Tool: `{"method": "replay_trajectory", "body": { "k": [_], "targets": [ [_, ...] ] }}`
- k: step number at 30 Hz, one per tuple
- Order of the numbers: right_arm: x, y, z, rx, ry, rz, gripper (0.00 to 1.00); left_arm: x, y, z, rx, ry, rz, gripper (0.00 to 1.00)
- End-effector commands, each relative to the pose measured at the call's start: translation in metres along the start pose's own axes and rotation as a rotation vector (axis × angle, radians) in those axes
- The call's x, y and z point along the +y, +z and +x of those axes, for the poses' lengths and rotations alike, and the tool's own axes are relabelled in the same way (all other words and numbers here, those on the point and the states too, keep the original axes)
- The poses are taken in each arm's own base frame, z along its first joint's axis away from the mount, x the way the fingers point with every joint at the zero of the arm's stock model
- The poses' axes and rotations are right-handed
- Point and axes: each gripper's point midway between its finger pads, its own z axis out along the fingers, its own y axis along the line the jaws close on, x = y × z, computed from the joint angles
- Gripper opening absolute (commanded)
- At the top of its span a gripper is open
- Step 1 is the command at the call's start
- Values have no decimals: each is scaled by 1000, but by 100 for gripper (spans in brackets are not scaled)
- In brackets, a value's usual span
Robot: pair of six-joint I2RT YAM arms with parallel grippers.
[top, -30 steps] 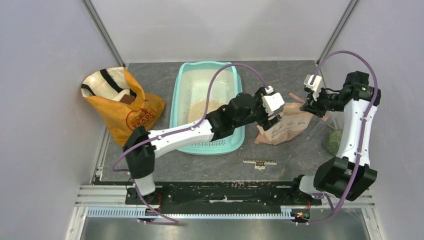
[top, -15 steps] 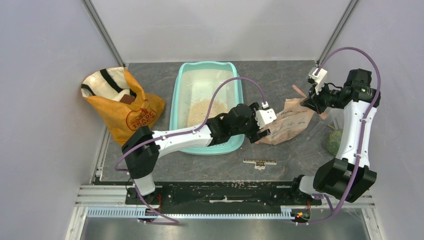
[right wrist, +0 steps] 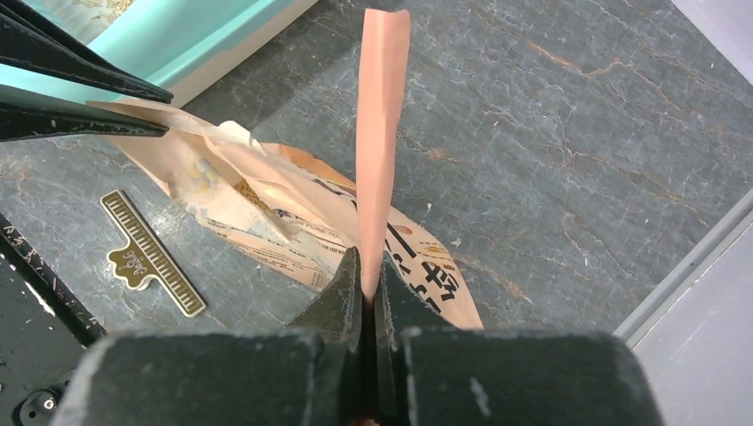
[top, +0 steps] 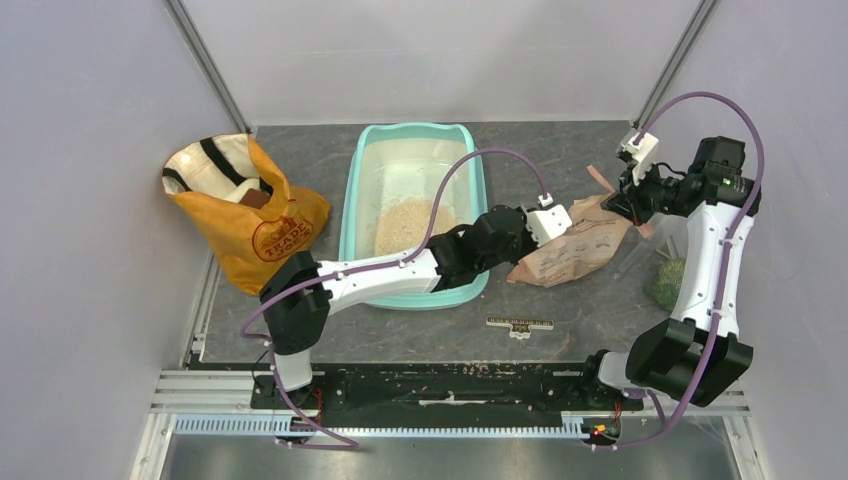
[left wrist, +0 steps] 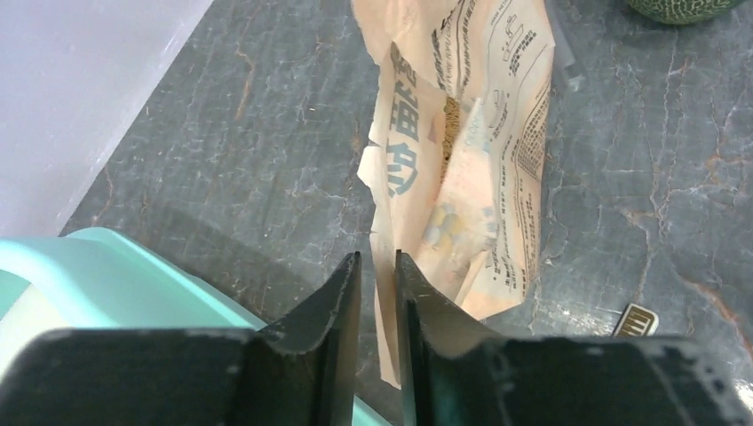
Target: Fill the litter box with clean litter
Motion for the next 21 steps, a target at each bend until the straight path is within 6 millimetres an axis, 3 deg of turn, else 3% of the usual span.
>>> {"method": "replay_trajectory", "body": {
  "k": [1,4,5,8,12,21],
  "targets": [
    [1,-6,-17,-59,-11,20,0,22,-4,-34,-94,16,-56,26],
    [-1,-5,-16,-54,20,21,0,4,-25,-51,-203,168,87,51],
    [-2,-4,-16,-51,32,21,0,-6,-32,-47,-221,233,150,58],
    [-4,-4,-17,-50,56,25,0,-26,-50,-40,-237,418,273,69],
    [-4,-4,-17,-52,79,21,0,-46,-51,-31,-214,585,336,73],
    [-4,-3,-17,-49,102,20,0,-56,-8,-33,-143,739,282,74]
  ]
}}
